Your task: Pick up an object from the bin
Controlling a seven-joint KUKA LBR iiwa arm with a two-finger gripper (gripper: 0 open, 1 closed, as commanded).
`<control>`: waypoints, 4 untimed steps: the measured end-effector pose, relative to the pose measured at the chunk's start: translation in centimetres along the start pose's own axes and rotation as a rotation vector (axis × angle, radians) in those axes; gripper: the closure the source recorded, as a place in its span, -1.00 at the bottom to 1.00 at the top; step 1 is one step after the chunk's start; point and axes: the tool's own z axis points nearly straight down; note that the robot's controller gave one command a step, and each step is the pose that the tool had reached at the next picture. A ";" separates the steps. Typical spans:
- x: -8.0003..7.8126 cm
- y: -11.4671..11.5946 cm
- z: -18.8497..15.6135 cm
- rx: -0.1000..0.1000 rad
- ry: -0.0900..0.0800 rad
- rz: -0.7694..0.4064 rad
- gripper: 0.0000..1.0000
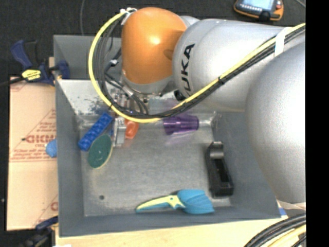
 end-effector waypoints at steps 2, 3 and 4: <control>3.5 -4.4 1.6 -0.001 -0.001 0.009 -1.00; 3.0 -4.5 5.6 -0.004 -0.006 0.217 -1.00; 3.2 -10.8 5.2 0.000 -0.004 0.022 -1.00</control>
Offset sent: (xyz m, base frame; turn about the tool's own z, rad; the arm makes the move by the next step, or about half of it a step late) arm -0.0358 -0.0428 -0.0166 0.0081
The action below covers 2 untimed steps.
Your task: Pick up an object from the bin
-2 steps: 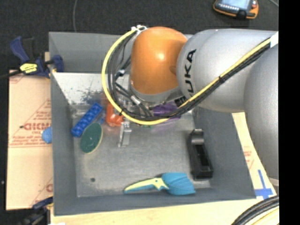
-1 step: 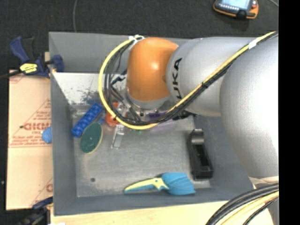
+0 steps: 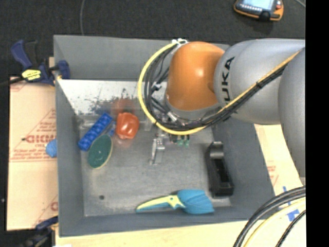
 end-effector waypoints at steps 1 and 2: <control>-2.3 4.4 2.2 -0.006 -0.002 0.196 -1.00; -1.6 -5.6 3.9 0.003 -0.003 0.105 -1.00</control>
Offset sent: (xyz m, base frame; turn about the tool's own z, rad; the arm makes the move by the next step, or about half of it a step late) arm 0.0140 -0.0501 -0.0389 0.0989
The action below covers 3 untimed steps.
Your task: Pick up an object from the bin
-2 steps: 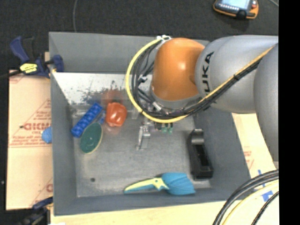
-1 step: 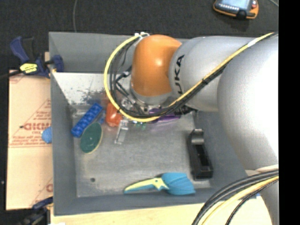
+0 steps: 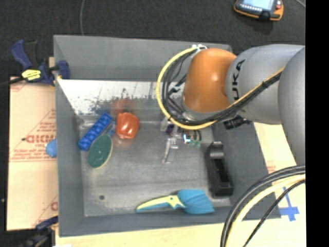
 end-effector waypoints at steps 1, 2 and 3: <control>0.0 4.4 3.0 -0.012 0.004 0.090 -1.00; -3.0 -5.3 2.9 -0.007 -0.005 0.237 -1.00; -0.2 -2.8 5.3 -0.011 -0.003 0.126 -1.00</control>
Offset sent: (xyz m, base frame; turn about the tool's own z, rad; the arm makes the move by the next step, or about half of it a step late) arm 0.0236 -0.0610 -0.0298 0.2411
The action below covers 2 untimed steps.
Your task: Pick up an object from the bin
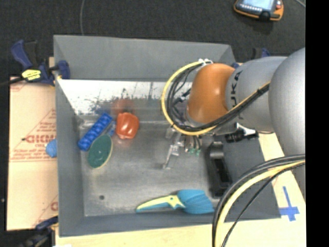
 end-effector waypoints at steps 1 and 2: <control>-4.4 -7.6 0.6 -0.001 -0.010 0.098 -1.00; -0.3 -1.5 -1.2 0.001 -0.001 -0.004 -1.00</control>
Offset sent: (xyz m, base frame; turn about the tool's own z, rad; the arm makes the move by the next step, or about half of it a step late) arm -0.0058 -0.0011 0.0148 -0.0162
